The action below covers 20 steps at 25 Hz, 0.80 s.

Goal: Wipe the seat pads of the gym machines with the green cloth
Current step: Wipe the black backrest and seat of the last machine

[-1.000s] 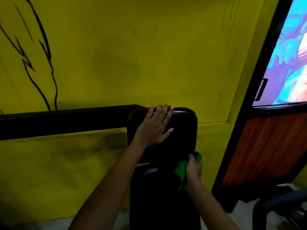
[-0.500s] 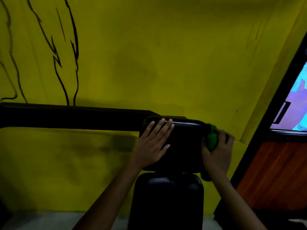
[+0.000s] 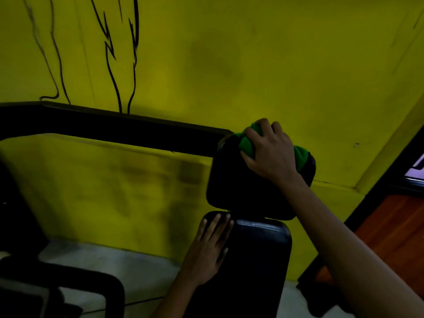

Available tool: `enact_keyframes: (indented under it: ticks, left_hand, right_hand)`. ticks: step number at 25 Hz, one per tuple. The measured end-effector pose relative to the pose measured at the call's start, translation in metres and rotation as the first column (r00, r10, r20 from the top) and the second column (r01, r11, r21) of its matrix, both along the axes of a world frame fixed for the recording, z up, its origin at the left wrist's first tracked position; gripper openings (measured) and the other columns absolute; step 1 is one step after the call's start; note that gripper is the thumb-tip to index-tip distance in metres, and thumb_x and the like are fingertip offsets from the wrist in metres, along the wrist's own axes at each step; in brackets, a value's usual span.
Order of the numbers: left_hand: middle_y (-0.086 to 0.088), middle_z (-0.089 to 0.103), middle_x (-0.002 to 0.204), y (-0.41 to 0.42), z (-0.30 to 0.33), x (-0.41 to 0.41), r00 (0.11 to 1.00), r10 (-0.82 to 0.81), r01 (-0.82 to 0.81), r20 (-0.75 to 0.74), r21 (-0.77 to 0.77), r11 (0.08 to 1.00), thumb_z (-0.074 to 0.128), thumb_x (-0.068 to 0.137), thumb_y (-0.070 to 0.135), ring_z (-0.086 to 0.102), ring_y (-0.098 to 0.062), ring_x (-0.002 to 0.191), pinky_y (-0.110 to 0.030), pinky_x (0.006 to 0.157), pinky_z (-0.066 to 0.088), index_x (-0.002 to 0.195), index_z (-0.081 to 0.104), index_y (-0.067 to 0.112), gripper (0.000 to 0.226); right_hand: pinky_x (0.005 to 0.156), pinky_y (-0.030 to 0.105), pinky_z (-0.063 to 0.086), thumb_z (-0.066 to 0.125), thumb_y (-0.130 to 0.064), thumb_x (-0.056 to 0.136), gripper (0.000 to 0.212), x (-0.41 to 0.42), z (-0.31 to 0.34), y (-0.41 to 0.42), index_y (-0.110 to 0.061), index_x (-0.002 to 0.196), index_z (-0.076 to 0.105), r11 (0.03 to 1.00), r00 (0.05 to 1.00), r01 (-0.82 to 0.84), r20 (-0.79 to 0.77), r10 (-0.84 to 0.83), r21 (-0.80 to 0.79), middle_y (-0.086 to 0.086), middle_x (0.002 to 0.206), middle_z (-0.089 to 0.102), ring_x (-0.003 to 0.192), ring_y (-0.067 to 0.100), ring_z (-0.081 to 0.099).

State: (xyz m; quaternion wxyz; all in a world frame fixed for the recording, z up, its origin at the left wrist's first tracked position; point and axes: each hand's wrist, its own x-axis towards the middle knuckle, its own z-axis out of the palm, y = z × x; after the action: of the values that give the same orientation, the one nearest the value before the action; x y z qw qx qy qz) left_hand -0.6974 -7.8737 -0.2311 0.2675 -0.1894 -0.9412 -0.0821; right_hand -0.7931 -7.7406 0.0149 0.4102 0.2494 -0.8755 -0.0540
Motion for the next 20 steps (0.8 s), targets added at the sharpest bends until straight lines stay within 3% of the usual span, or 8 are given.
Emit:
enact_keyframes:
  ticks: [3,6,10,12,14,17,18,20]
  left_hand:
    - [-0.007,0.007,0.16,-0.003,-0.002,0.005,1.0,-0.008,0.008,0.001,0.063,0.998,0.044,0.099,0.033,0.007,-0.026,0.147,-0.043,0.115,0.014,0.152,0.014,0.009,0.066]
    - [-0.013,0.008,0.159,-0.002,-0.013,0.013,1.0,0.0,-0.005,0.022,0.257,0.966,0.047,0.097,0.029,0.011,-0.028,0.146,-0.035,0.118,0.015,0.15,0.017,0.001,0.066]
    - [-0.014,0.006,0.159,0.0,-0.025,0.018,0.996,0.033,-0.063,0.078,0.417,0.907,0.045,0.098,0.033,0.009,-0.025,0.147,-0.03,0.117,0.017,0.15,0.01,0.0,0.071]
    - [-0.016,0.011,0.158,-0.004,-0.029,0.018,0.991,0.045,-0.097,0.126,0.448,0.889,0.042,0.098,0.041,0.012,-0.024,0.146,-0.025,0.117,0.015,0.15,0.01,-0.001,0.074]
    - [-0.017,0.026,0.153,-0.007,-0.031,0.024,0.964,0.041,-0.17,0.263,0.488,0.856,0.037,0.096,0.051,0.025,-0.021,0.14,-0.016,0.114,0.016,0.149,0.012,0.0,0.078]
    - [-0.011,0.047,0.142,-0.009,-0.034,0.031,0.93,0.001,-0.217,0.368,0.547,0.808,0.024,0.096,0.059,0.044,-0.014,0.125,-0.011,0.098,0.034,0.151,0.008,0.006,0.078]
    - [-0.009,0.044,0.144,-0.011,-0.033,0.031,0.932,0.006,-0.221,0.362,0.556,0.801,0.021,0.097,0.058,0.047,-0.013,0.124,-0.013,0.097,0.037,0.151,0.006,0.007,0.075]
    - [0.006,0.019,0.157,-0.02,-0.034,0.03,0.947,-0.034,-0.156,0.319,0.549,0.821,0.02,0.099,0.054,0.041,-0.012,0.128,-0.012,0.105,0.028,0.152,0.0,0.016,0.068]
  right_hand:
    - [0.062,0.039,0.046,0.046,-0.052,0.075,0.05,-0.001,0.008,-0.012,-0.013,0.103,0.06,0.996,1.0,-0.03,0.008,0.029,0.079,0.02,0.111,0.055,0.09,0.039,0.053]
    - [0.068,0.043,0.046,0.063,-0.05,0.075,0.049,0.001,0.016,-0.033,-0.012,0.105,0.062,0.987,0.997,-0.058,0.05,0.051,0.152,0.021,0.116,0.053,0.097,0.041,0.051]
    - [0.081,0.045,0.04,0.059,-0.056,0.079,0.05,0.012,0.019,-0.065,-0.016,0.108,0.066,0.936,0.997,0.009,0.073,-0.037,0.351,0.015,0.124,0.051,0.111,0.039,0.046]
    - [0.088,0.045,0.037,0.053,-0.054,0.084,0.047,0.018,0.019,-0.078,-0.018,0.112,0.064,0.86,0.996,0.05,0.039,-0.08,0.507,0.012,0.126,0.048,0.116,0.037,0.042]
    - [0.094,0.045,0.036,0.047,-0.047,0.089,0.043,0.024,0.008,-0.092,-0.017,0.116,0.062,0.756,1.0,0.025,-0.013,-0.022,0.654,0.011,0.126,0.047,0.119,0.036,0.04]
    - [0.099,0.047,0.032,0.041,-0.04,0.095,0.038,0.032,-0.049,-0.112,-0.021,0.12,0.063,0.552,0.996,-0.071,0.091,-0.008,0.831,0.011,0.127,0.051,0.122,0.037,0.041]
    - [0.097,0.045,0.031,0.046,-0.042,0.092,0.034,0.037,-0.073,-0.115,-0.028,0.114,0.067,0.484,0.991,-0.092,0.128,-0.041,0.87,0.008,0.124,0.055,0.119,0.034,0.046]
    - [0.088,0.04,0.032,0.062,-0.05,0.075,0.022,0.043,-0.1,-0.113,-0.037,0.087,0.075,0.363,0.983,-0.134,0.17,-0.069,0.922,-0.001,0.105,0.065,0.102,0.029,0.055]
